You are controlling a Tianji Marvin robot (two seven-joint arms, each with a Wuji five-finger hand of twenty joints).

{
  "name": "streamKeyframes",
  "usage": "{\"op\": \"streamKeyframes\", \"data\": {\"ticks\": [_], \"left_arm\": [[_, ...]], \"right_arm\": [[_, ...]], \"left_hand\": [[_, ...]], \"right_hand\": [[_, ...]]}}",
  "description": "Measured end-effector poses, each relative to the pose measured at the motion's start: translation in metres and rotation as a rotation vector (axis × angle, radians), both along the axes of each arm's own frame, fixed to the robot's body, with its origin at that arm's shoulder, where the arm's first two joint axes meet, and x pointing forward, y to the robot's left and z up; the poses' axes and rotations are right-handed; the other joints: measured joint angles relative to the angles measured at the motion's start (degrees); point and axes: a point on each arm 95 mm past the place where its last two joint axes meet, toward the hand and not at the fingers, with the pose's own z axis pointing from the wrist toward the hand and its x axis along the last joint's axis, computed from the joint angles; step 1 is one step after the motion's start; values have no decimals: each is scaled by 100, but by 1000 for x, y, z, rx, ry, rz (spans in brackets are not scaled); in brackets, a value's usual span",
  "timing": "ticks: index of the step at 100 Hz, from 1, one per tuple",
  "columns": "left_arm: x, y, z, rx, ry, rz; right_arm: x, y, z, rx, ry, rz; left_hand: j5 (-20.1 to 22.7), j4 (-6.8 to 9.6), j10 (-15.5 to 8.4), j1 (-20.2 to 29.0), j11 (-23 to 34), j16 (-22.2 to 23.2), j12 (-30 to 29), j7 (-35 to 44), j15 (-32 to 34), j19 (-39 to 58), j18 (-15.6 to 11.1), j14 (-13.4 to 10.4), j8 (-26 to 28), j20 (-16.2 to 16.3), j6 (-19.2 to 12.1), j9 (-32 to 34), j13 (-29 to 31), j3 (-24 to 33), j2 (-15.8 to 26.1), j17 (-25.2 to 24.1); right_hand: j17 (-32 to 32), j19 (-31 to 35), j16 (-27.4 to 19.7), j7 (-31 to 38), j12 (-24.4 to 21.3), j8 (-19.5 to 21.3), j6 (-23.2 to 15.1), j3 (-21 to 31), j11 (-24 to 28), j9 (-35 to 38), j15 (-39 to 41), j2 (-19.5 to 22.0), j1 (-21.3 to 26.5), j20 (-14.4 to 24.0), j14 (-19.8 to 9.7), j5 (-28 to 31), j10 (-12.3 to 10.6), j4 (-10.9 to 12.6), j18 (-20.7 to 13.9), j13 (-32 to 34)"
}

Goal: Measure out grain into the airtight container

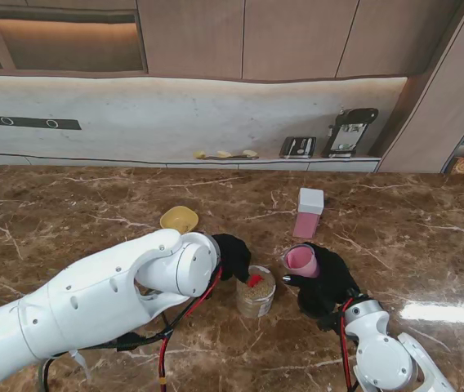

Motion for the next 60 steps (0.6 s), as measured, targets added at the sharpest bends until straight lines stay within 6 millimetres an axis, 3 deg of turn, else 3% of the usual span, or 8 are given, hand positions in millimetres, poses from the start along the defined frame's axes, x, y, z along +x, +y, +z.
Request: {"op": "streamKeyframes", "data": {"ticks": [60], "left_arm": [[1,6,-5,-87,84,69]], "right_arm": [[0,1,0,-2,3,1]], "left_hand": [[0,0,0,24,0,-2,1,1,1,47,0,0,3,-5,1,0,0,-15,0,-135]], "right_hand": [[-5,0,0,0,0,0,1,0,0,0,0,0,0,0,0,0,0,0,0,0]]}}
